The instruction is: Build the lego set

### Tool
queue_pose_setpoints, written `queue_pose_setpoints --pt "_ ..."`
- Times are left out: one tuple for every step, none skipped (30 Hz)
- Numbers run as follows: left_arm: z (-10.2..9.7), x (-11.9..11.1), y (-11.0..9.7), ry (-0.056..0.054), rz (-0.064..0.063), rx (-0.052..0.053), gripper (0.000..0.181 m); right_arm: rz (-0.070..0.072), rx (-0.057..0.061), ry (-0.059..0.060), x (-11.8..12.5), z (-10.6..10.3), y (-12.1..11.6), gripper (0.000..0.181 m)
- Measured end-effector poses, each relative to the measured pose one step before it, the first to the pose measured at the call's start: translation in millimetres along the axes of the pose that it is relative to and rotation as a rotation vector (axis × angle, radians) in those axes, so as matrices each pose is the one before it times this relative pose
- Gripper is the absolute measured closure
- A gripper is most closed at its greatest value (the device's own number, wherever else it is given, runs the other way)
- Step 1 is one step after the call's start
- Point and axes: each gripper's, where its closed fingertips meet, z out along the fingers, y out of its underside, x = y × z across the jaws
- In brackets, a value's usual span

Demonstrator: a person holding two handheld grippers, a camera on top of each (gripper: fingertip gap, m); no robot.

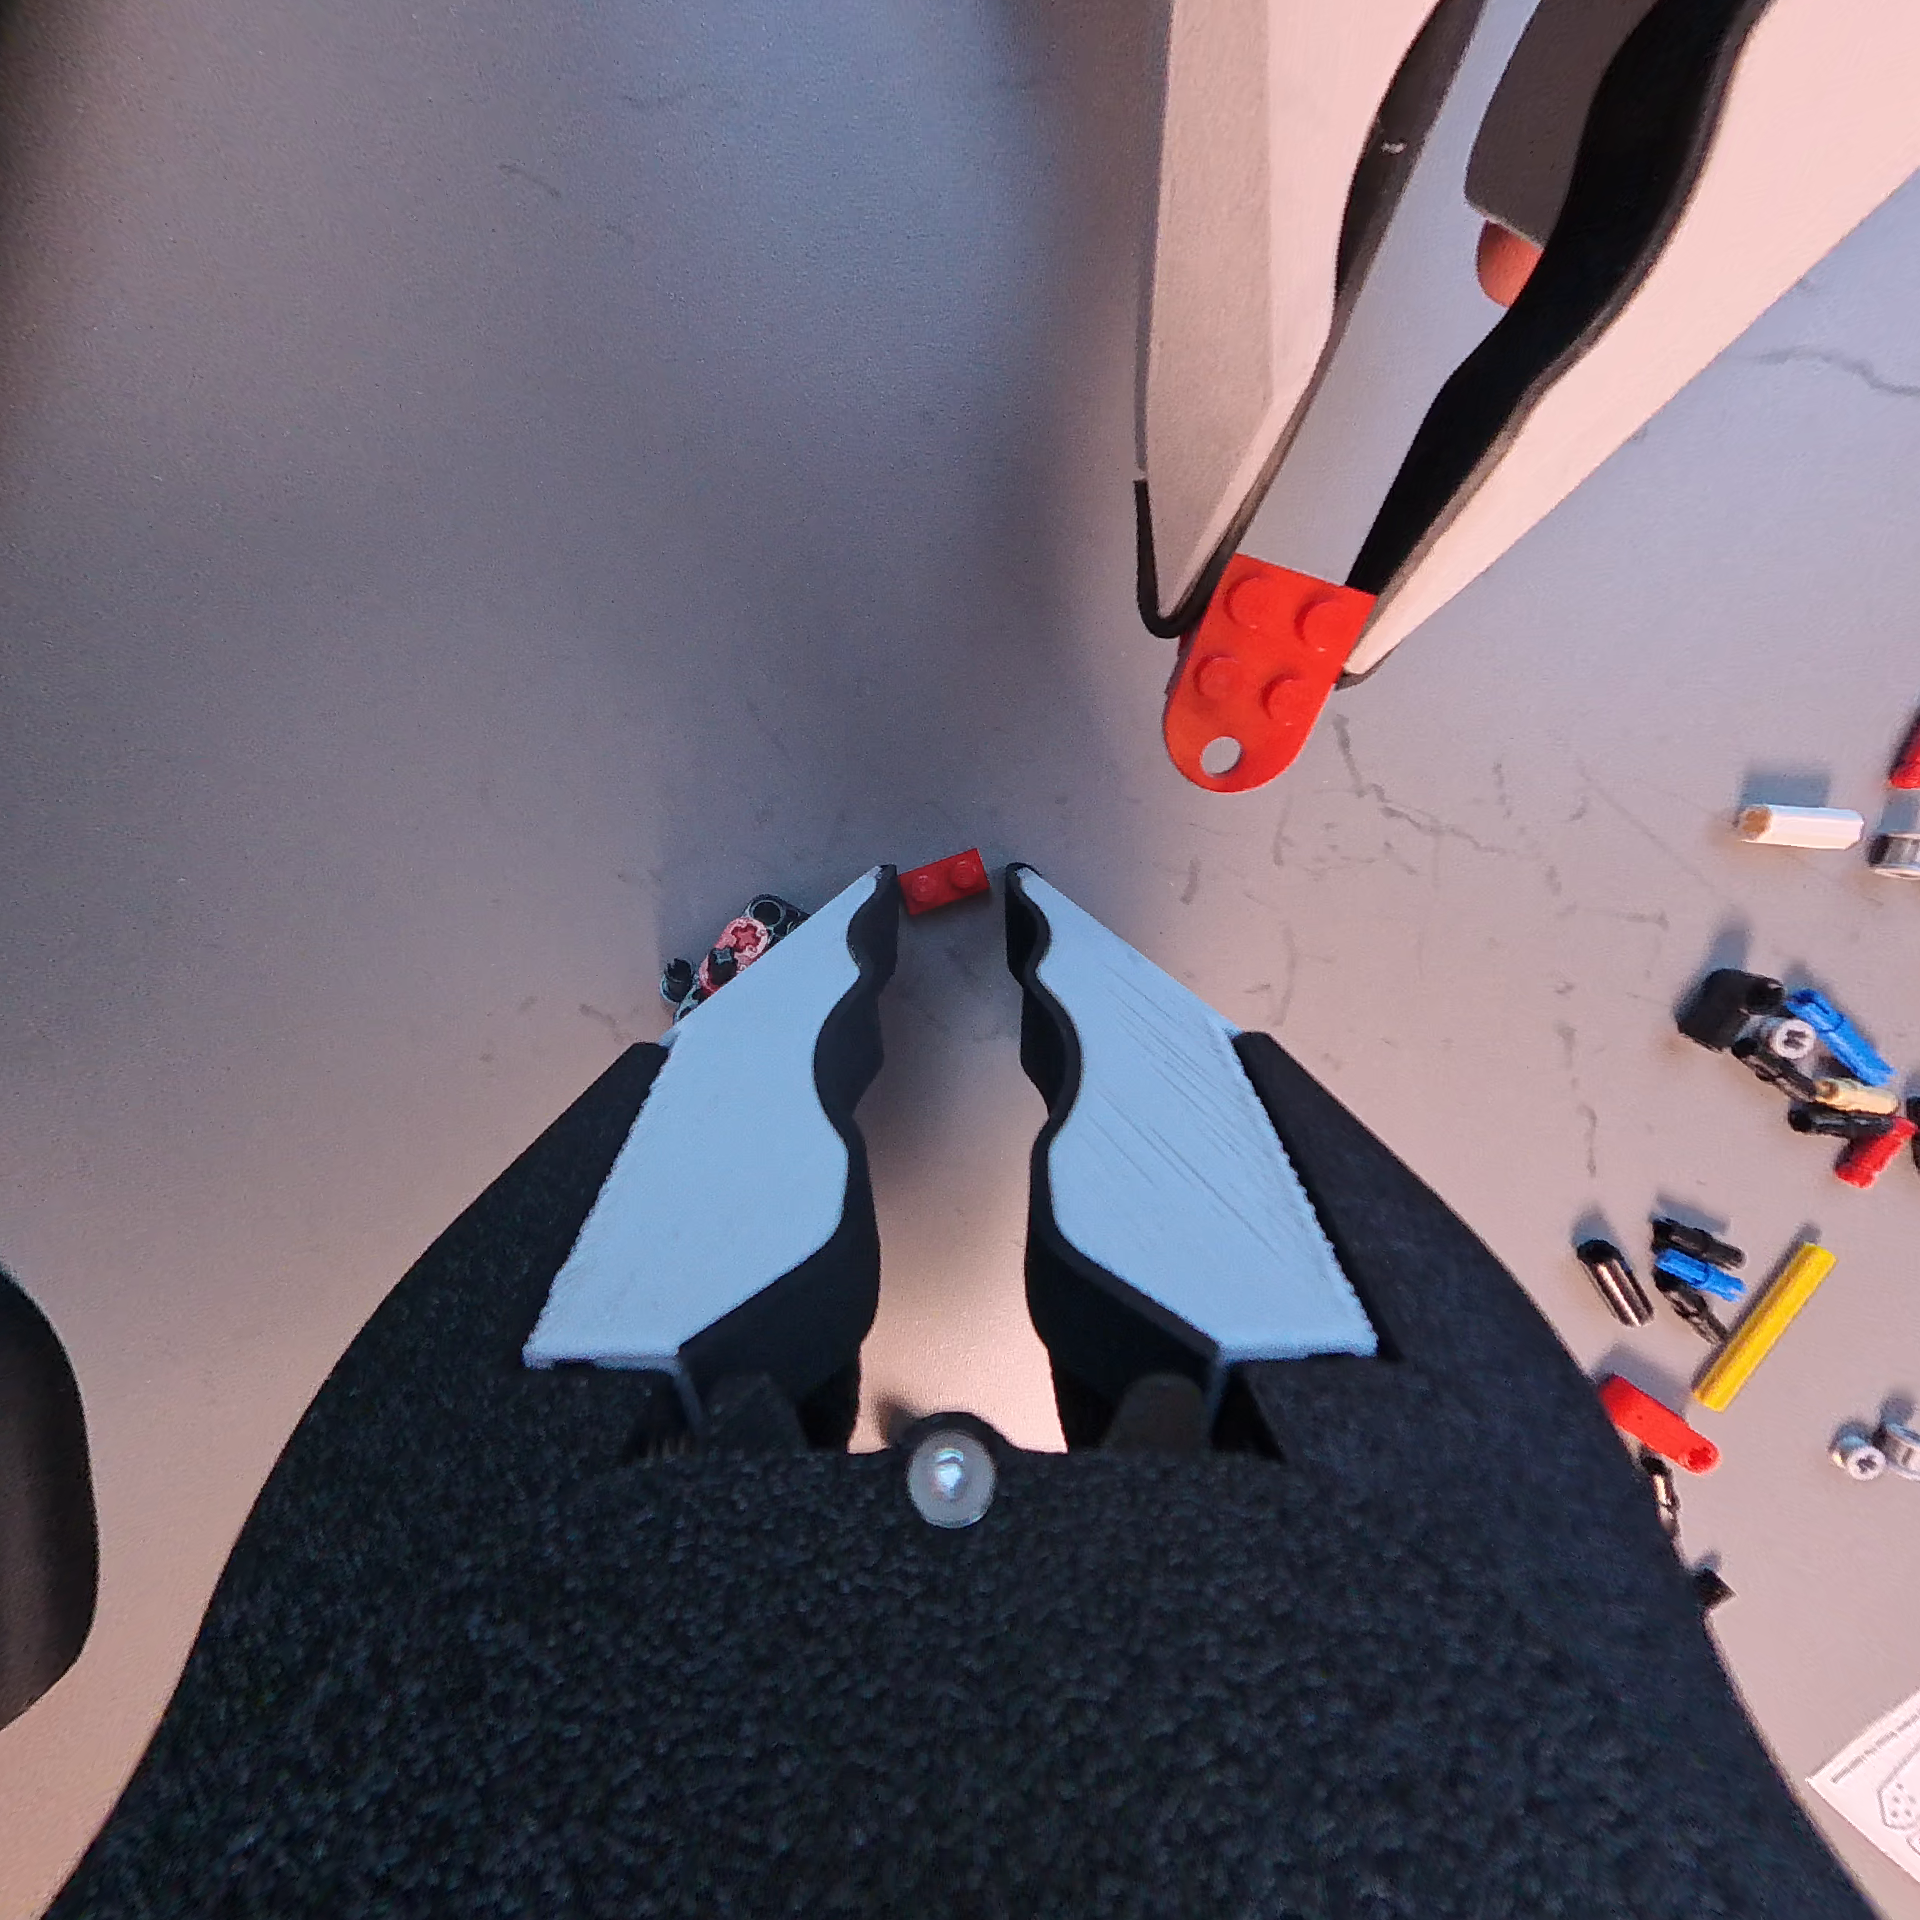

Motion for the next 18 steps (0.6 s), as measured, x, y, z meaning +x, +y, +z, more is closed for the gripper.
queue_pose_setpoints --pt "-0.06 -0.29 0.14 0.0011 -0.0024 0.0003 0.165 -0.0027 0.0028 0.0003 -0.52 0.07 -0.08 0.163" --pt "-0.11 -0.18 -0.05 0.0013 -0.0027 0.0013 0.165 0.0015 0.0044 0.0041 -0.92 0.22 -0.38 0.165" --pt "-0.13 -0.01 -0.42 0.0017 -0.0021 0.0029 0.165 0.0038 0.0035 0.0124 -0.21 -0.27 0.19 0.165" --pt "-0.07 0.35 -0.70 0.0020 -0.0007 0.0038 0.165 0.0182 0.0064 0.0156 -0.16 -0.68 0.62 0.165" --pt "-0.31 0.08 -0.96 -0.0011 0.0011 0.0055 0.165 0.0255 0.0184 0.0146 -0.62 -3.21 -0.02 0.165" --pt "-0.43 0.26 -1.54 -0.0019 0.0033 0.0079 0.165 0.0313 0.0301 0.0349 2.68 -8.31 -1.20 0.165" --pt "-0.44 0.63 -2.25 -0.0010 0.0045 0.0117 0.164 0.0452 0.0440 0.0459 5.43 -13.70 -4.68 0.165" --pt "-0.52 1.32 -3.35 0.0013 0.0040 0.0182 0.165 0.0573 0.0707 0.0282 3.48 -17.67 -11.22 0.165" --pt "-0.33 1.92 -5.14 0.0037 0.0012 0.0274 0.165 0.0613 0.0738 0.0357 4.64 -18.38 -15.50 0.166" --pt "0.10 2.70 -6.83 0.0078 0.0007 0.0355 0.165 0.0482 0.0444 0.0384 4.27 -15.82 -14.38 0.166" --pt "1.04 3.15 -7.82 0.0090 0.0018 0.0393 0.165 0.0218 0.0192 0.0297 1.35 -12.28 -12.15 0.166" --pt "2.04 3.00 -7.89 0.0067 0.0009 0.0354 0.165 0.0027 -0.0004 0.0254 -0.71 -8.61 -9.22 0.166" --pt "2.78 3.18 -7.26 0.0069 0.0013 0.0300 0.165 -0.0021 -0.0166 0.0219 -1.39 -5.37 -5.99 0.165" --pt "3.34 3.44 -6.43 0.0064 0.0017 0.0247 0.165 0.0005 -0.0262 0.0147 -2.20 -2.67 -2.90 0.165" --pt "3.20 3.17 -5.33 0.0029 0.0019 0.0187 0.165 0.0047 -0.0284 0.0069 -2.50 -0.87 -0.82 0.165" --pt "2.89 3.24 -3.91 0.0015 0.0026 0.0134 0.165 0.0066 -0.0257 0.0041 -2.38 0.32 0.51 0.165" --pt "2.37 3.25 -2.57 0.0018 0.0039 0.0080 0.165 0.0087 -0.0214 0.0028 -1.89 0.77 1.19 0.165" --pt "2.03 3.60 -1.13 0.0065 0.0045 0.0025 0.165 0.0085 -0.0197 -0.0045 -2.50 0.82 1.87 0.165"
